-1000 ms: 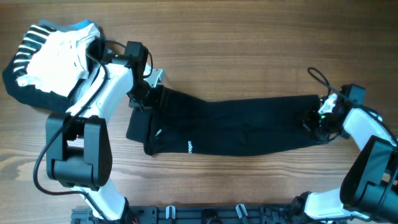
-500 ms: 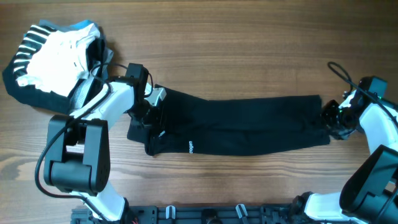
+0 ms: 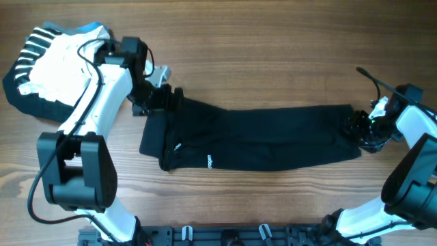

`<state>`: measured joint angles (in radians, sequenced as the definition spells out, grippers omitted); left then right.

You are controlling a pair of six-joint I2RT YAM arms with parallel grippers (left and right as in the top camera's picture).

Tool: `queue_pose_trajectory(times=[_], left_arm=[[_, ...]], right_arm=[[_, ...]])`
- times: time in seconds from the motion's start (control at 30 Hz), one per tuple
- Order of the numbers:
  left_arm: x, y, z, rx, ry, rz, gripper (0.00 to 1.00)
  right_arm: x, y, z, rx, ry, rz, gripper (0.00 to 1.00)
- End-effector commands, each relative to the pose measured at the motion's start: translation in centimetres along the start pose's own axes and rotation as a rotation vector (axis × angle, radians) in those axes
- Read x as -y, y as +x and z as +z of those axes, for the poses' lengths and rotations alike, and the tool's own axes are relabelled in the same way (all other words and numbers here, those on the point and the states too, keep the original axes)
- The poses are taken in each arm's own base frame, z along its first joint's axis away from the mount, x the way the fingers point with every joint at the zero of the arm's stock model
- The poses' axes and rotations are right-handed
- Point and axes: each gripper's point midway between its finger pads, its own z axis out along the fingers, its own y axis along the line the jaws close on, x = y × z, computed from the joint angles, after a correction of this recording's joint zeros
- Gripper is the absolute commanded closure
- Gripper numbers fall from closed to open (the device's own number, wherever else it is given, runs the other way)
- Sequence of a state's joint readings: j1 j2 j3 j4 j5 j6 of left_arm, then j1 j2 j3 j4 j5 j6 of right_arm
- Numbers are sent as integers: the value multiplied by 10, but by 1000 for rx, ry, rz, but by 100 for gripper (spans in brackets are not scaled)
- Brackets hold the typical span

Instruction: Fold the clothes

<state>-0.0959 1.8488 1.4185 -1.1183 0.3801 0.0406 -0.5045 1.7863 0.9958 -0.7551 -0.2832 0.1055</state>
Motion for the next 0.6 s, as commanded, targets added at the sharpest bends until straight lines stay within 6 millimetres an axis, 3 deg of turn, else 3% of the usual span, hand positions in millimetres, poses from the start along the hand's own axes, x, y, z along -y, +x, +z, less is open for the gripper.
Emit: queue_pose_trajectory(times=[0.0, 0.03, 0.07, 0.2, 0.33, 0.37, 0.43, 0.5, 0.57], left_arm=[[7, -11, -18, 59, 6, 27, 2], [7, -11, -18, 59, 6, 27, 2], [7, -11, -18, 59, 6, 27, 2], [7, -11, -18, 58, 6, 27, 2], [6, -11, -18, 58, 0, 27, 2], [3, -11, -18, 58, -17, 26, 2], [1, -11, -18, 59, -29, 26, 2], [0, -11, -18, 60, -31, 26, 3], [1, -11, -20, 61, -31, 26, 3]], right_arm=[[-34, 30, 23, -133, -248, -90, 66], [-34, 30, 23, -131, -243, -71, 86], [-31, 29, 22, -131, -222, -29, 96], [-21, 16, 11, -63, -148, 1, 96], [-20, -12, -31, 76, -65, -17, 96], [-30, -19, -56, 131, -80, -38, 96], [-51, -17, -81, 176, -124, -93, 96], [-80, -4, -101, 209, -166, -179, 96], [-107, 13, -105, 197, -198, -254, 96]])
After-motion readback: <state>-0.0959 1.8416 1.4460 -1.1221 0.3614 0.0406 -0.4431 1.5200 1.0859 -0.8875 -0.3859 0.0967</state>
